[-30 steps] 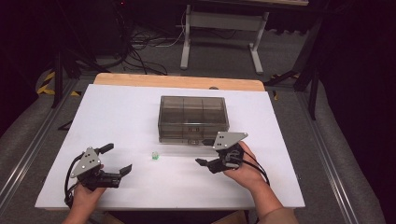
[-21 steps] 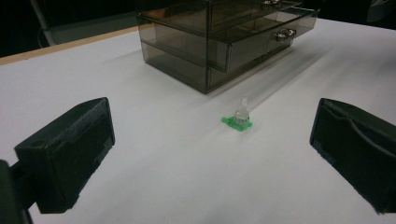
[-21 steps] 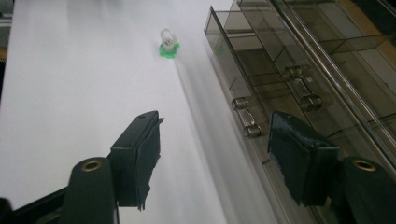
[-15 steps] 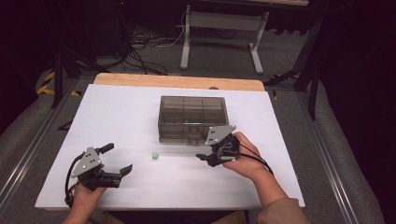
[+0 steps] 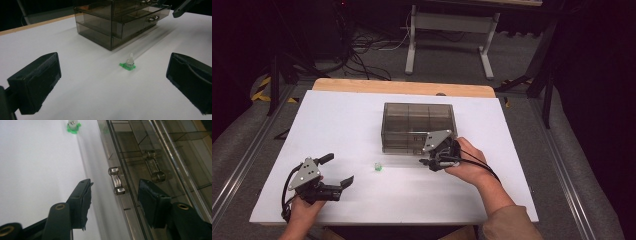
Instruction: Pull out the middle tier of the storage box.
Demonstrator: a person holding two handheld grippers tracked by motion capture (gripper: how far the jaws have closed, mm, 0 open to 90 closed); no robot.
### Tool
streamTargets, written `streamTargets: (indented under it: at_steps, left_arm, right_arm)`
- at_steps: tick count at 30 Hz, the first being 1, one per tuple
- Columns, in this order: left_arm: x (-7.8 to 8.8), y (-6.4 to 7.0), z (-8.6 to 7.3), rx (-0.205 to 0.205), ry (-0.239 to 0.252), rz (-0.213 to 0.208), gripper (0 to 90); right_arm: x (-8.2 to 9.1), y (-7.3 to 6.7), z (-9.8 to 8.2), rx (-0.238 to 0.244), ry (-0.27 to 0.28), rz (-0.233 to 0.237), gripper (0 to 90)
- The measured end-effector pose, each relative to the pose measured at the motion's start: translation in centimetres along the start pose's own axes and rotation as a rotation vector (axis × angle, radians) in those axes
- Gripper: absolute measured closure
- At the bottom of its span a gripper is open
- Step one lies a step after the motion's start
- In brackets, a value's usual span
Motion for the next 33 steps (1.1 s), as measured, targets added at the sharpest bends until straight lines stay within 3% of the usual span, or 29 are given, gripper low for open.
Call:
streamTargets:
  at_steps: [5, 18, 19, 22, 25, 27, 33]
  left_arm:
    - [0.0, 0.0, 0.0, 0.000, 0.000, -0.002, 0.7]
    - [0.0, 0.0, 0.0, 0.002, 0.000, -0.001, 0.6]
    - [0.0, 0.0, 0.0, 0.002, 0.000, -0.002, 0.7]
    - [0.0, 0.0, 0.0, 0.002, 0.001, 0.000, 0.6]
    - [0.0, 0.0, 0.0, 0.002, 0.001, 0.000, 0.6]
    - [0.0, 0.0, 0.0, 0.002, 0.001, 0.000, 0.7]
    - [0.0, 0.0, 0.0, 0.001, -0.001, 0.000, 0.7]
  right_arm:
    - [-1.0, 0.2, -0.2, 0.018, -0.042, -0.004, 48.4]
    - [-2.5, 0.9, -0.7, 0.026, -0.078, -0.025, 55.2]
    - [-2.8, 0.9, -0.8, 0.043, -0.093, -0.007, 55.7]
    - [-3.1, 0.8, -0.9, 0.034, -0.098, -0.010, 56.8]
    - [-3.2, 0.8, -0.9, 0.044, -0.107, -0.002, 59.2]
    - [-3.2, 0.8, -0.9, 0.047, -0.108, -0.034, 64.4]
    - [-3.1, 0.8, -0.9, 0.064, -0.119, -0.019, 67.2]
Point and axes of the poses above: each handheld gripper's, and its own axes: x roughly backward along the jaws, z roughly out of its top, y roughly to its right, the point moved 2 cm from there along -x, roughly forward along the jaws, and after that the axes turned 14 degrees about y, right-handed, at the moved point
